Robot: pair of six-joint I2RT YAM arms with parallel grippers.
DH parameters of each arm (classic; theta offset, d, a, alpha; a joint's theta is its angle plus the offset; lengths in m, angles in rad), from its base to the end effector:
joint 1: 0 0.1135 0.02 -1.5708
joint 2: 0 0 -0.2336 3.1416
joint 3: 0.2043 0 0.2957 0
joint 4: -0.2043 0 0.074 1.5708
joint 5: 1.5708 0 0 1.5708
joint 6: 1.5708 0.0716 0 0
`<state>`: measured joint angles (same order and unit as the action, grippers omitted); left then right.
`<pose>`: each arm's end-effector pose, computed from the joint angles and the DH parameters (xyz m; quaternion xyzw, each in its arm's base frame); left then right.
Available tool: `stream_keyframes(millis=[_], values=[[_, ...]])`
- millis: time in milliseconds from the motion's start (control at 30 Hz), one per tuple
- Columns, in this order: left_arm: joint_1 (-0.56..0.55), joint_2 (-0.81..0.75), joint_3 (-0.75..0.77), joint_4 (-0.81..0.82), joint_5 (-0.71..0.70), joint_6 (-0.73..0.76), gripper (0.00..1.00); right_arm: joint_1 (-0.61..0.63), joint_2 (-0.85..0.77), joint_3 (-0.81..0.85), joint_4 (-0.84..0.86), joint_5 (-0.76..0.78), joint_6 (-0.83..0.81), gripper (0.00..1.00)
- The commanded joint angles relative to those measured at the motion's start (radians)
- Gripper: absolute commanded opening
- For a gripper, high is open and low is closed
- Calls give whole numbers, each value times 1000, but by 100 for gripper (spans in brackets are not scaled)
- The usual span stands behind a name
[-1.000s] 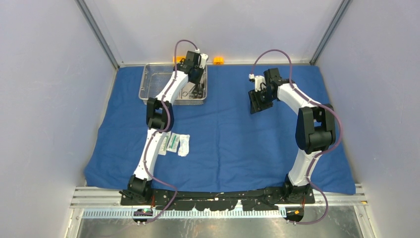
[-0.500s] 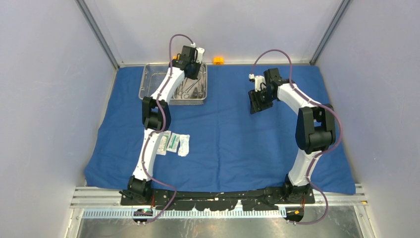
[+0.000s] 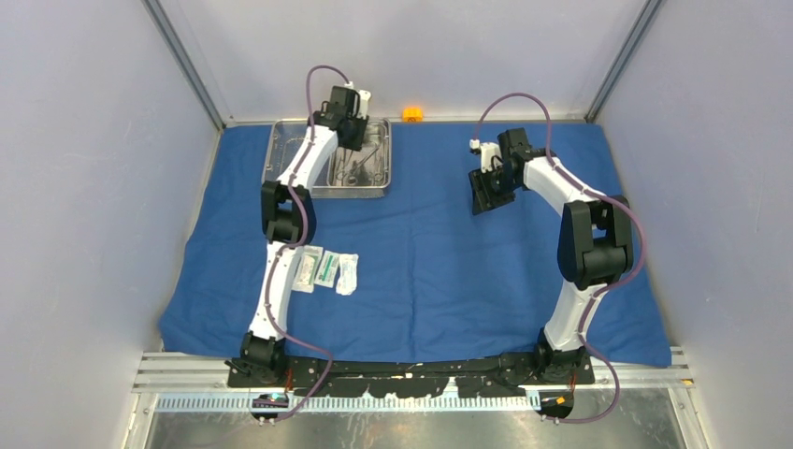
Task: Open and lay out the surgical kit
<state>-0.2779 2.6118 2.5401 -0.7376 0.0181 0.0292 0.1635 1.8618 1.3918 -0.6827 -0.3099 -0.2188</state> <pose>0.5912 -0.1700 0.1653 0.1453 0.9169 -0.0544 0.3677 0.4208 0.0915 0.1297 -0.2151 0.9428 0.1452 0.2091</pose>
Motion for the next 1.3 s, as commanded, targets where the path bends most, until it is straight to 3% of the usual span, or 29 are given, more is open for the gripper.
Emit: stream_keyframes(millis=[0, 267, 767, 900, 1267], values=[[29, -30, 7, 24, -49, -20, 32, 1, 11, 47, 5, -19, -10, 50], [46, 47, 76, 25, -47, -25, 42, 2, 14, 49, 1, -17, -9, 50], [47, 115, 92, 33, 21, -75, 43, 1, 23, 52, 0, -12, -11, 50], [47, 130, 92, 27, 39, -78, 40, 2, 23, 52, -1, -11, -11, 50], [48, 135, 88, 23, 69, -80, 16, 1, 28, 53, -3, -12, -11, 50]])
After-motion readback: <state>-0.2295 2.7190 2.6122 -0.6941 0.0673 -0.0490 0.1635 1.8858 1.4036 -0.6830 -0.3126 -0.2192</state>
